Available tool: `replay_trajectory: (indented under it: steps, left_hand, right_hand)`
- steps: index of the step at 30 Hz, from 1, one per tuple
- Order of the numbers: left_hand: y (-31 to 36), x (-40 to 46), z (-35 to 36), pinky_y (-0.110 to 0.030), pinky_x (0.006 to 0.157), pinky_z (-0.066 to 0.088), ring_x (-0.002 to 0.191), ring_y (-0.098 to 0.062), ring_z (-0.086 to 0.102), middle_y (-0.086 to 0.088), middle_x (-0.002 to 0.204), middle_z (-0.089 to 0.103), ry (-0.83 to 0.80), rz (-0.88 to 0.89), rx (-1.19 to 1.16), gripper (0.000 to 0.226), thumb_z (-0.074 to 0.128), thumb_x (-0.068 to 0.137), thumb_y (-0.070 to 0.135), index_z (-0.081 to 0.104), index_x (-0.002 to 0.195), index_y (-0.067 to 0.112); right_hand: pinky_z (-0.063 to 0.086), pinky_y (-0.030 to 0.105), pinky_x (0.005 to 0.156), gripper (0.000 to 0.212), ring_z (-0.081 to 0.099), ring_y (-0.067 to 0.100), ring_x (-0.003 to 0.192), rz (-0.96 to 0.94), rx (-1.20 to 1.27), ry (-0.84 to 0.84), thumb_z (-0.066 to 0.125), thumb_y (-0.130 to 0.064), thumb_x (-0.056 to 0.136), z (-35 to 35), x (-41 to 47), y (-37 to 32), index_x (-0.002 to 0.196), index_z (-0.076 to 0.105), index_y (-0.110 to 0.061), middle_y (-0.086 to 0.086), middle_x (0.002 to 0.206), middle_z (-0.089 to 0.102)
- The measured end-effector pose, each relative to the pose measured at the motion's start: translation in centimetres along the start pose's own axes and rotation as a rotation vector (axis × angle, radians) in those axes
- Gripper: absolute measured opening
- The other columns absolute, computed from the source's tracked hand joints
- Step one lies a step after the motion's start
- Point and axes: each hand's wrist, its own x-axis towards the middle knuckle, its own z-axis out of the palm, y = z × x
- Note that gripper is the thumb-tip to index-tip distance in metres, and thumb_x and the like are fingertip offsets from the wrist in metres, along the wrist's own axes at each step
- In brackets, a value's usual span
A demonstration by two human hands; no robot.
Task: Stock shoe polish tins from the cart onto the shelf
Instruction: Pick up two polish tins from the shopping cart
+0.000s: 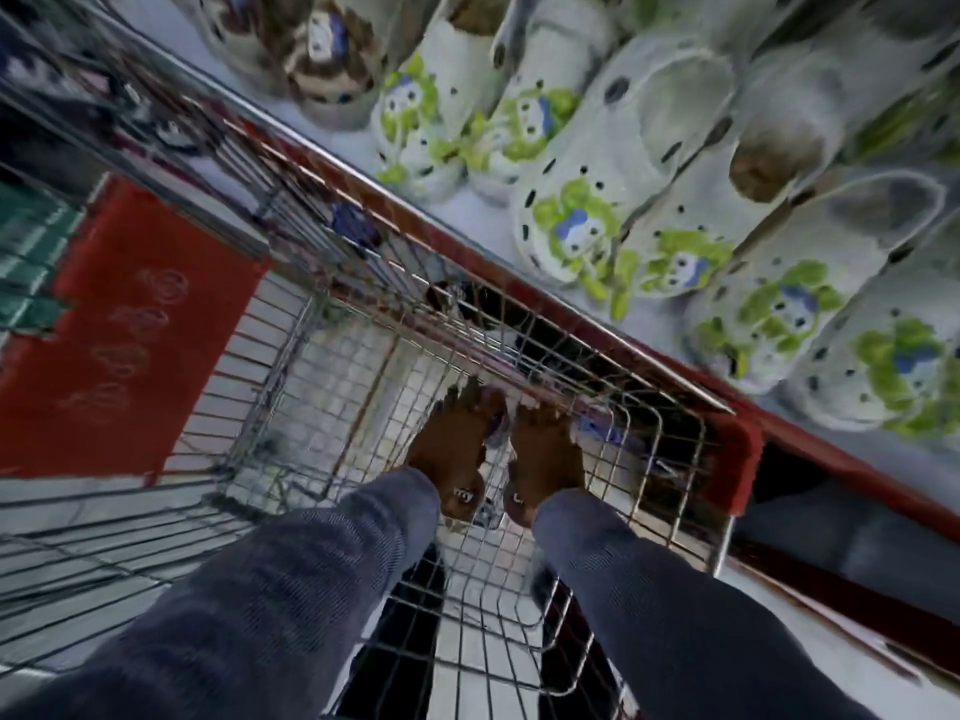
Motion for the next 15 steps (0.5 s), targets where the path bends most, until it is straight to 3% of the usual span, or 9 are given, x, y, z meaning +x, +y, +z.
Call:
replay_trajectory:
  steps: [2, 3, 5, 6, 8, 10, 15]
  left_hand:
    - [0.3, 1.0, 0.0, -0.058, 0.112, 0.036, 0.140, -0.041, 0.036, -0.013, 0.151, 0.040, 0.016, 0.036, 0.040, 0.046, 0.057, 0.088, 0.035, 0.044, 0.131, 0.045]
    - [0.8, 0.8, -1.3, -0.057, 0.108, 0.041, 0.133, -0.042, 0.043, -0.015, 0.145, 0.046, 0.016, 0.033, 0.035, 0.038, 0.053, 0.090, 0.035, 0.047, 0.127, 0.042]
    - [1.4, 0.3, -3.0, -0.053, 0.099, 0.046, 0.124, -0.044, 0.045, -0.020, 0.137, 0.046, 0.041, -0.001, 0.003, 0.043, 0.051, 0.091, 0.017, 0.046, 0.133, 0.018]
    - [1.6, 0.2, -3.9, -0.052, 0.095, 0.048, 0.121, -0.042, 0.045, -0.020, 0.133, 0.046, 0.098, -0.017, -0.028, 0.047, 0.054, 0.086, 0.008, 0.045, 0.133, 0.011]
    - [1.4, -1.1, -5.3, -0.049, 0.089, 0.050, 0.117, -0.040, 0.045, -0.018, 0.130, 0.046, 0.095, -0.027, -0.048, 0.057, 0.063, 0.075, 0.000, 0.046, 0.129, 0.008]
    - [1.6, -2.8, -7.6, -0.045, 0.087, 0.050, 0.115, -0.038, 0.046, -0.015, 0.127, 0.047, 0.128, -0.057, -0.115, 0.063, 0.070, 0.070, 0.008, 0.045, 0.129, 0.011]
    - [3.1, -8.4, -16.1, -0.042, 0.094, 0.050, 0.114, -0.038, 0.051, -0.016, 0.120, 0.057, 0.310, -0.070, -0.261, 0.066, 0.079, 0.062, 0.023, 0.054, 0.121, 0.008]
  right_hand:
    - [0.046, 0.056, 0.094, 0.053, 0.035, 0.047, 0.135, 0.008, -0.039, 0.058, 0.054, -0.008, 0.091, 0.3, 1.0, -0.2, 0.141, 0.037, -0.010, 0.024, 0.147, 0.037]
    - [0.051, 0.054, 0.087, 0.045, 0.044, 0.046, 0.127, 0.006, -0.052, 0.094, 0.056, -0.007, 0.088, 0.2, 1.3, -0.1, 0.132, 0.046, -0.009, 0.023, 0.136, 0.047]
    - [0.055, 0.049, 0.082, 0.040, 0.051, 0.044, 0.119, 0.003, -0.026, 0.096, 0.064, -0.006, 0.082, -0.9, 0.8, -0.2, 0.121, 0.052, -0.009, 0.020, 0.125, 0.056]
    - [0.057, 0.048, 0.082, 0.048, 0.051, 0.043, 0.119, 0.006, -0.012, 0.082, 0.071, -0.006, 0.076, -2.1, 0.2, -0.2, 0.120, 0.053, -0.010, 0.018, 0.124, 0.056]
    - [0.057, 0.046, 0.085, 0.065, 0.051, 0.042, 0.122, -0.030, 0.063, 0.078, 0.077, -0.006, 0.066, -4.1, -1.1, -0.4, 0.125, 0.051, -0.012, 0.015, 0.128, 0.055]
    - [0.057, 0.044, 0.085, 0.074, 0.054, 0.039, 0.119, -0.034, 0.171, 0.133, 0.080, -0.012, 0.063, -6.7, -3.1, -0.7, 0.129, 0.048, -0.014, 0.013, 0.127, 0.057]
    - [0.058, 0.041, 0.076, 0.069, 0.065, 0.031, 0.099, -0.141, 0.301, 0.190, 0.077, -0.036, 0.049, -15.5, -9.5, -2.5, 0.110, 0.053, -0.015, 0.008, 0.105, 0.067]
